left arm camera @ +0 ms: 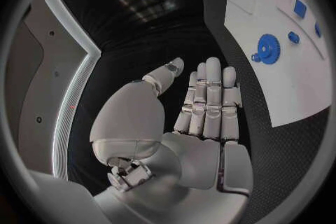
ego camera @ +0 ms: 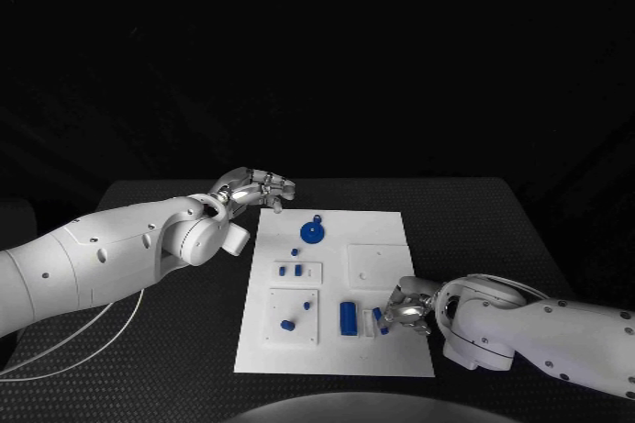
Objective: Assemble the parts on the task board
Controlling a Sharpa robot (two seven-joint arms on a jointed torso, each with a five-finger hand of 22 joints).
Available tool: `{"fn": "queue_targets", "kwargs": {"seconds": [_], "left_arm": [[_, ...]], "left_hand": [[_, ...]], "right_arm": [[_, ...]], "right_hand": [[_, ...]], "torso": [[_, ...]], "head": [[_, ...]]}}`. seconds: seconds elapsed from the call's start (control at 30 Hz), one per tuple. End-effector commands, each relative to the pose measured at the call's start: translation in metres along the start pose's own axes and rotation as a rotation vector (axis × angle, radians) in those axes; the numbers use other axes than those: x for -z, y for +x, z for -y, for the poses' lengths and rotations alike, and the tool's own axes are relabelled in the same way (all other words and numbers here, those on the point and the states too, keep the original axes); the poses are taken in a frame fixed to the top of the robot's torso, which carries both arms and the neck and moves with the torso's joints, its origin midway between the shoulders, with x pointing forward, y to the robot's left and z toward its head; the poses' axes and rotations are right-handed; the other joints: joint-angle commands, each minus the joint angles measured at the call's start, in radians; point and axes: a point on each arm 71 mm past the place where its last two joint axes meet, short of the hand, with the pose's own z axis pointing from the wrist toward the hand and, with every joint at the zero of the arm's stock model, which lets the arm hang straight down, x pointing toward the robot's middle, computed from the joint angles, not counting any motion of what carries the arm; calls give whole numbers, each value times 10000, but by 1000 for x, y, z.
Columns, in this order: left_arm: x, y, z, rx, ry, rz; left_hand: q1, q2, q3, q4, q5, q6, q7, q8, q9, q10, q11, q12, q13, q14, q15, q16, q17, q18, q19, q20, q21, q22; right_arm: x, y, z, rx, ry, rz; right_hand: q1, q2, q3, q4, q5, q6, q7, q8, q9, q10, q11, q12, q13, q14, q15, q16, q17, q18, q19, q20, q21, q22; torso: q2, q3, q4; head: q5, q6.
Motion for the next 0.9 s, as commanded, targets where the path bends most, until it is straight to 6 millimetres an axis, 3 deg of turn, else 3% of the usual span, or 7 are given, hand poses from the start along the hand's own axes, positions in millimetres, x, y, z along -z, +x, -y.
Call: {"fn": "queue_targets", "kwargs": {"seconds": [0.03, 0.9], "left_arm": [[-1, 3, 2, 95, 82, -179], [0, 4, 2, 105, 84, -205]], "left_hand": [[-72, 13, 0, 51, 35, -59, 17, 57, -12, -62, -13, 65, -16, 67, -31, -39, 13, 191, 59, -1, -57, 18], [-80, 16, -6, 60, 37, -64, 18, 60, -13, -67, -13, 76, -24, 69, -31, -44, 28, 191, 63, -1, -65, 32]], "right_arm": [[-2, 3, -4, -291, -134, -237], [-9, 8, -12, 51, -64, -733]], "right_hand": [[-112, -18, -57, 4, -53, 55, -4, -63, -10, 26, 1, -4, -10, -21, -71, -39, 5, 225, 21, -17, 18, 42], [-269, -41, -260, 116, -84, 52, -7, -73, -50, -28, -3, -34, -25, -30, -81, -53, 2, 225, 7, -29, -11, 29]], "torso": [[2, -3, 4], [6, 6, -5]], "head": [[2, -4], [60, -83]]}}
